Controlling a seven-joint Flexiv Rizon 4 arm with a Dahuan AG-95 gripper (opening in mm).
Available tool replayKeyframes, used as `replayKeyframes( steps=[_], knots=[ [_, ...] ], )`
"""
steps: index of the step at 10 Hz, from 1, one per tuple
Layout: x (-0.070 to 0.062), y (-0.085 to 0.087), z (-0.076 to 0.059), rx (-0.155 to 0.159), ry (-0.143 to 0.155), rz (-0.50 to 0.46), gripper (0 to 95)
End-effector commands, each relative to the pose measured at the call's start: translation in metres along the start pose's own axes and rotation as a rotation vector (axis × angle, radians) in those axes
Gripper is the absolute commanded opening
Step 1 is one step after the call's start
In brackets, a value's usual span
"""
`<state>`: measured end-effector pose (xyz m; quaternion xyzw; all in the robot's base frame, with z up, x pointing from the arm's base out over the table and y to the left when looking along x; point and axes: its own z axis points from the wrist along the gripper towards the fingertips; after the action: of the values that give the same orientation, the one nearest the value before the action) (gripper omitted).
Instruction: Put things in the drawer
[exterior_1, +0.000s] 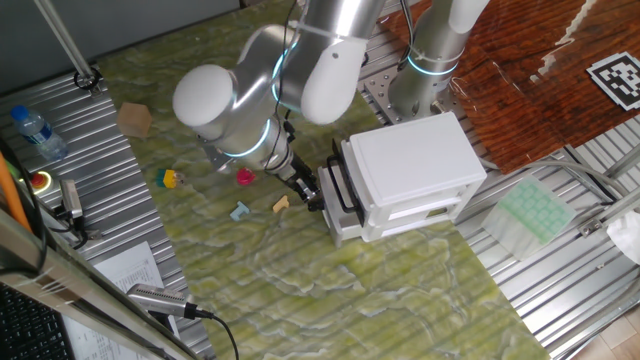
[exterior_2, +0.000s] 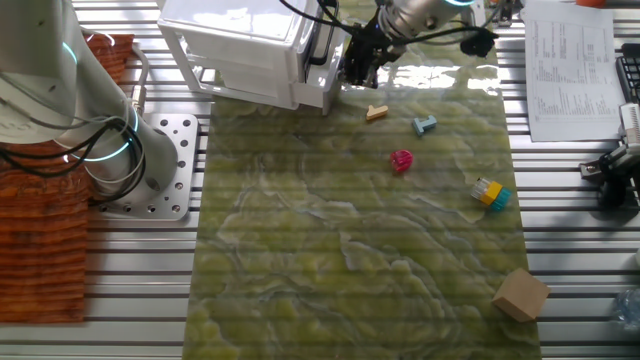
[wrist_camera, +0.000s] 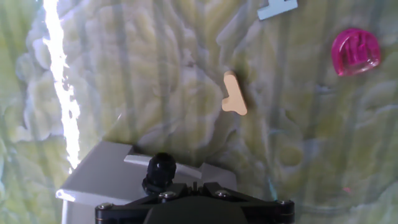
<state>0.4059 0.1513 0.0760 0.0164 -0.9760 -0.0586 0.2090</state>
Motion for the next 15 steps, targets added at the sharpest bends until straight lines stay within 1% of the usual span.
replayKeyframes(
  steps=[1,2,3,5,6,8,9,11,13,14,15],
  knots=[
    [-0.001,0.000,-0.001,-0.004,0.023,-0.006,0.0],
    [0.001,0.000,-0.001,-0.020,0.033,-0.016,0.0],
    [0.007,0.002,-0.001,-0.026,0.039,-0.013,0.0],
    [0.021,0.005,0.001,-0.026,0.046,-0.016,0.0],
    [0.024,0.006,0.003,-0.026,0.050,-0.019,0.0],
    [0.031,0.010,0.012,-0.023,0.051,-0.013,0.0],
    [0.031,0.011,0.013,-0.022,0.051,-0.010,0.0],
    [0.032,0.012,0.012,-0.023,0.066,-0.018,0.0],
    [0.032,0.012,0.011,-0.011,0.061,-0.020,0.0],
    [0.032,0.012,0.011,-0.011,0.061,-0.020,0.0],
    [0.024,0.009,0.007,0.025,0.063,-0.035,0.0]
  ],
)
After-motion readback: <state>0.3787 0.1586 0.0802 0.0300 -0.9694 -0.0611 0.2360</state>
